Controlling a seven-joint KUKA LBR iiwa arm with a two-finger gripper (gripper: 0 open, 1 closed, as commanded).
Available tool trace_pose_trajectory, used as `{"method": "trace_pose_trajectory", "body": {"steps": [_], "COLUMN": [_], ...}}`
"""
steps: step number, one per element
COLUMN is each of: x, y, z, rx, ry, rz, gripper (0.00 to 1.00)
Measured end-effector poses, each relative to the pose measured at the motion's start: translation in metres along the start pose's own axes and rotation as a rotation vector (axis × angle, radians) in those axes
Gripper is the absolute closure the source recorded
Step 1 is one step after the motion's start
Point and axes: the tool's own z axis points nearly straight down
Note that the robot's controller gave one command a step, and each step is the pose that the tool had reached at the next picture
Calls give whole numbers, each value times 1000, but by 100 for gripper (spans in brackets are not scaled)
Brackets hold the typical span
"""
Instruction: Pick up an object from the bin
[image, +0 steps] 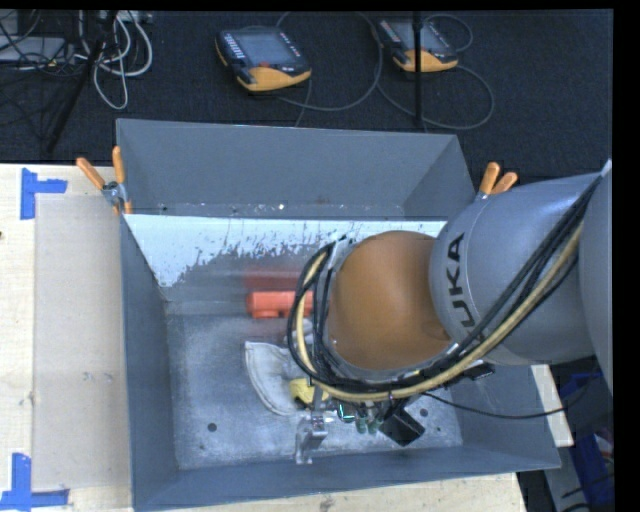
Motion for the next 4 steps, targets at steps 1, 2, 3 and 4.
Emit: {"method": "trace_pose_trajectory", "body": {"steps": [1, 2, 3, 4], "x": [-2, -5, -11, -16], "y": [-1, -29, -38, -139], "z": [-4, 43, 81, 84], "rx": [-1, -1, -11, 2], "ry": [-8, -12, -31, -24], "rz": [4, -96, -120, -397], "gripper": [0, 0, 0, 100]}}
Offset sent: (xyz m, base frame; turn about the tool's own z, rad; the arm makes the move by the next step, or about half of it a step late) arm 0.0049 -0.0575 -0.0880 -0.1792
